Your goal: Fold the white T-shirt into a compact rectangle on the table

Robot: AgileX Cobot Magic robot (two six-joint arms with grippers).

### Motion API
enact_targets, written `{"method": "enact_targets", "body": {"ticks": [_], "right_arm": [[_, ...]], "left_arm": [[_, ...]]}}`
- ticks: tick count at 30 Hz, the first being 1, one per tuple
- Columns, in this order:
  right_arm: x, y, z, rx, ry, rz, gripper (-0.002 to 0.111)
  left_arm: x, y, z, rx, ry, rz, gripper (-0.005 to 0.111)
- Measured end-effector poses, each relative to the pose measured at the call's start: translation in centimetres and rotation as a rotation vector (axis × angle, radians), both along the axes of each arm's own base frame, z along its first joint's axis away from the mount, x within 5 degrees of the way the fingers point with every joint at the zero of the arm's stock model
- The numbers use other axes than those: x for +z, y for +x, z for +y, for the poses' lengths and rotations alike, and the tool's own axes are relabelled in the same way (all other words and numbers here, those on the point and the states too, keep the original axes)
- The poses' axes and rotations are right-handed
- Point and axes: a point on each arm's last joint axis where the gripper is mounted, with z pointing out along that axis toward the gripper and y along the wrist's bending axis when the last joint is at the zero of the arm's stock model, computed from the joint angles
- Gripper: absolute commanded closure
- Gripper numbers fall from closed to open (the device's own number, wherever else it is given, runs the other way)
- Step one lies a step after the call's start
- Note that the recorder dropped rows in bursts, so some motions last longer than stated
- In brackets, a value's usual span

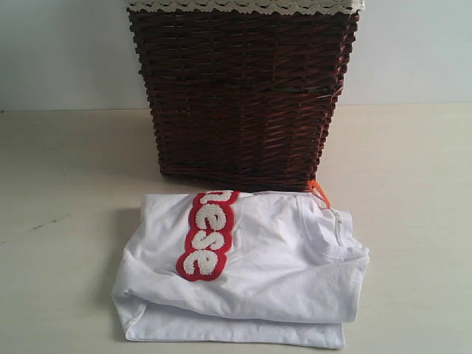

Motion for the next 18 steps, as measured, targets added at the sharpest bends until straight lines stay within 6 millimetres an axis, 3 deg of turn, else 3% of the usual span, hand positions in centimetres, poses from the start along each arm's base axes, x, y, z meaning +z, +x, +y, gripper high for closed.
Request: {"method": "enact_targets", "body": {"ticks": [8,18], "right_arm": [[0.0,0.0,0.0,0.0,0.0,0.0,0.108],[0.0,0.0,0.0,0.0,0.0,0.0,0.108]], "left_arm": [[-2.3,0.3,0.3,0.054,-0.02,0.066,0.107],[-3.1,0.2,0.4,0.082,-0.008,0.142,0.107]]}}
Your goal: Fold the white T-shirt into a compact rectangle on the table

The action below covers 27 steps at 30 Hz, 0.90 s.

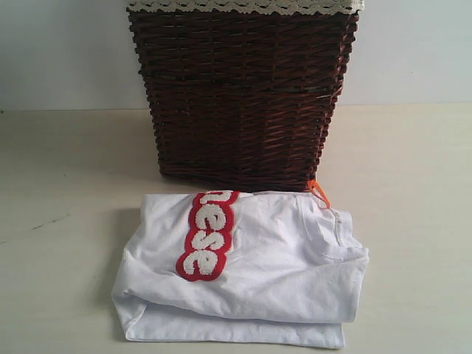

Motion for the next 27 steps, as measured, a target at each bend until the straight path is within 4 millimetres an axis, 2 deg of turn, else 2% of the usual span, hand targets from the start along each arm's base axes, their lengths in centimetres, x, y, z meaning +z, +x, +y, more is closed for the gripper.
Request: {"method": "enact_targets", "body": {"ticks": [9,18,27], "right_arm": [[0.0,0.0,0.0,0.0,0.0,0.0,0.108],[0.0,0.0,0.0,0.0,0.0,0.0,0.108],[0.0,0.0,0.0,0.0,0.0,0.0,0.108]], "left_arm": [[-0.23,-0.09,-0.31,-0.06,0.009,0.026,0.107],[-0.3,-0.11,-0.32,-0.038,-0.077,0.038,0.107],[-0.3,-0.11,-0.32,-0.037,-0.084,0.038,0.107]]}}
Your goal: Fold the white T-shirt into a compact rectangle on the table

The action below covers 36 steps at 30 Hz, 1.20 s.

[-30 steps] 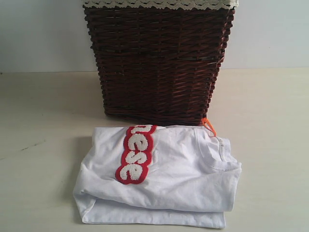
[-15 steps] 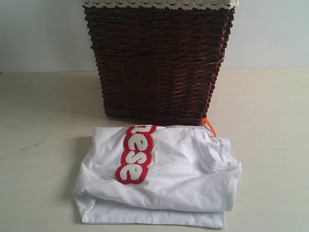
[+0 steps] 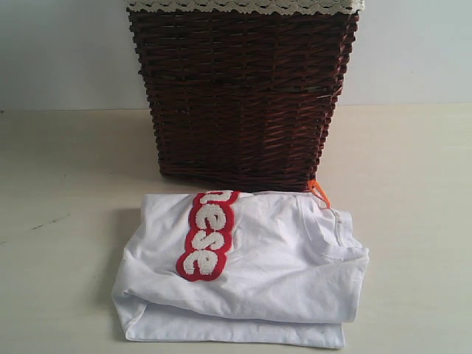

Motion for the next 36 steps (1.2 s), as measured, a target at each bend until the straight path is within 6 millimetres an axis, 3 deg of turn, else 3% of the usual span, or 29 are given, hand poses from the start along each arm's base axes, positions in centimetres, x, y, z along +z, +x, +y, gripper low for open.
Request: {"method": "enact_targets", "body": {"ticks": [20,25,30,36], "right_arm": [[0.1,-0.1,-0.1,-0.002,0.004,-0.006,0.108],[0.5,-1.3,-1.6,-0.128,0.028,-0.084,0.108],[-0.8,-1.8,-2.6,-0.243,0.044,-0.245,0.108],[-4.3,-2.4,-3.2,-0.34,0.057,-0.423,0.108]], "left_arm": [[0.0,0.0,0.0,0.0,0.0,0.0,0.107],[0.0,0.0,0.0,0.0,0.0,0.0,0.107],[0.0,0.0,0.0,0.0,0.0,0.0,0.107],[0.0,0.0,0.0,0.0,0.0,0.0,0.107]]}}
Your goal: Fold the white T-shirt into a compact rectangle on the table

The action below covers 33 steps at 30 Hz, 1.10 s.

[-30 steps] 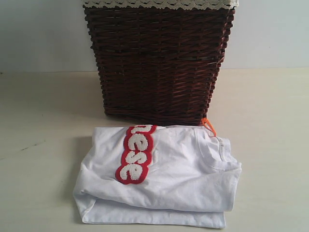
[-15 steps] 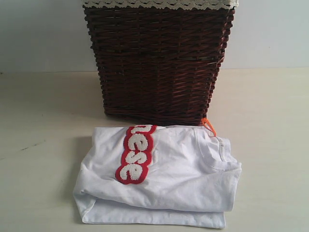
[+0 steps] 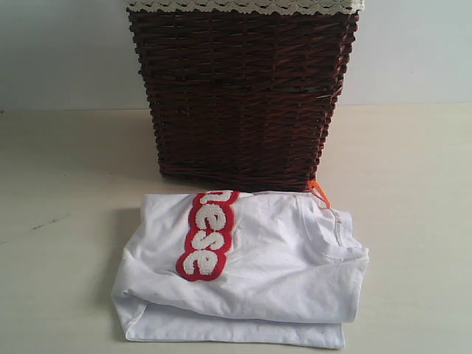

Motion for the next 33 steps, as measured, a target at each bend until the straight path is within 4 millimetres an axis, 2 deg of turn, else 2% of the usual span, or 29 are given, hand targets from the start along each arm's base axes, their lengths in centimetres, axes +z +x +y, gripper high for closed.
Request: {"method": "enact_targets", "body": {"ticks": [10,14,22,33], "right_arm": [[-6.3,-0.9,-0.3,-0.08,0.148,-0.084,0.108],[-6.9,-1.2,-0.4,-0.095,0.158,-0.067,0.108],[-8.6,-1.6,-0.7,-0.156,0.148,0.122,0.108],[-8.9,-1.6,-0.6,-0.145,0.149,0.148,0.108]], "left_arm": [[0.0,0.0,0.0,0.001,-0.004,0.0,0.107],[0.0,0.0,0.0,0.001,-0.004,0.0,0.107],[0.0,0.0,0.0,0.001,-0.004,0.0,0.107],[0.0,0.0,0.0,0.001,-0.004,0.0,0.107]]}}
